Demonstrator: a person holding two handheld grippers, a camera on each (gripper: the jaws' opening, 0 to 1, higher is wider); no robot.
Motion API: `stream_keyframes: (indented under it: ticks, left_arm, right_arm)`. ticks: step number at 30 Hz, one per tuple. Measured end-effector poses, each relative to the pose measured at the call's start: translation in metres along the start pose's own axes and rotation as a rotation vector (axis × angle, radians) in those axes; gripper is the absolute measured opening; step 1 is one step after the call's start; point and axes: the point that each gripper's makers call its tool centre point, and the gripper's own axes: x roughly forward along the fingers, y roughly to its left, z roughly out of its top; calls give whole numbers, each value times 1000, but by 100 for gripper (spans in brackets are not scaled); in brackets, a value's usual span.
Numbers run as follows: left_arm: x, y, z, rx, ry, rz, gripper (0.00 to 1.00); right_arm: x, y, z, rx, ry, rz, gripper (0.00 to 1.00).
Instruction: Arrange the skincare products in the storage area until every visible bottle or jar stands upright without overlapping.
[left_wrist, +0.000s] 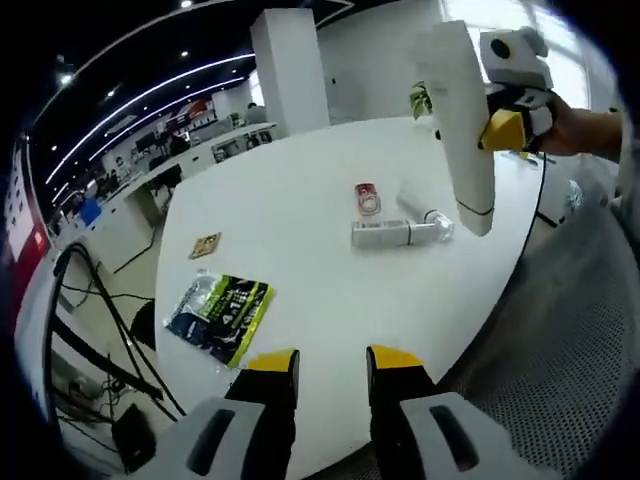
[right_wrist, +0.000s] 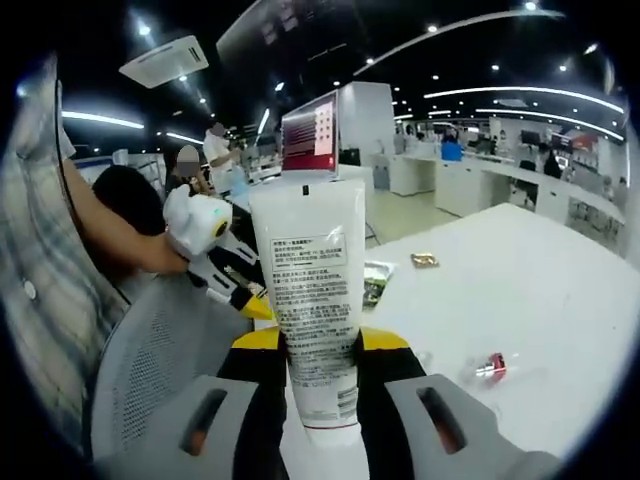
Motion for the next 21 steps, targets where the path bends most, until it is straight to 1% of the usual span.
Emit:
stream_keyframes:
  ticks: [1, 2, 3, 4, 6, 7, 10, 11, 13, 14, 15, 17, 19, 21]
  left_arm:
    - [-1, -1, 7, -22, -19, -2, 28]
    - [-2, -6, 18, -34, -57, -14, 28]
    - [-2, -10, 26, -38, -84, -29, 28]
    - [-2, -19, 38, -75, -131, -57, 29]
    - [-1, -32, 51, -150, -175, -101, 30]
    - [0, -39, 59, -209, -209, -129, 31]
    - [1, -51, 74, -343, -279, -187, 30]
    - [2, -58, 79, -399, -306, -222, 31]
    - [1, -69, 83, -420, -333, -267, 31]
    - [1, -71, 84, -419, -336, -275, 30]
    - [2, -78, 83, -422, -340, -301, 30]
    - [3, -86, 79, -435, -346, -329, 30]
    - [4, -92, 75, -458, -343, -359, 30]
    - [5, -94, 73, -431, -321, -357, 29]
  right_arm:
    - [0, 0, 0, 4, 0, 2, 24]
    - [0, 1, -1, 6, -1, 3, 24]
    - [0, 0, -2, 6, 1, 3, 24]
    - [0, 0, -2, 6, 1, 3, 24]
    - [0, 1, -2, 1, 4, 5, 24]
    - [-1, 0, -2, -1, 4, 4, 24]
    - [-2, 0, 0, 2, -3, 3, 24]
    - [-3, -1, 0, 4, -5, 3, 24]
    - [-4, -1, 0, 9, -6, 2, 24]
    - [-5, -2, -1, 13, -5, 1, 24]
    - [-5, -2, -2, 14, -4, 1, 24]
    - [-7, -1, -4, 16, 0, -1, 24]
    - [-8, -1, -6, 19, 3, -2, 24]
    - [-9, -1, -8, 22, 7, -2, 24]
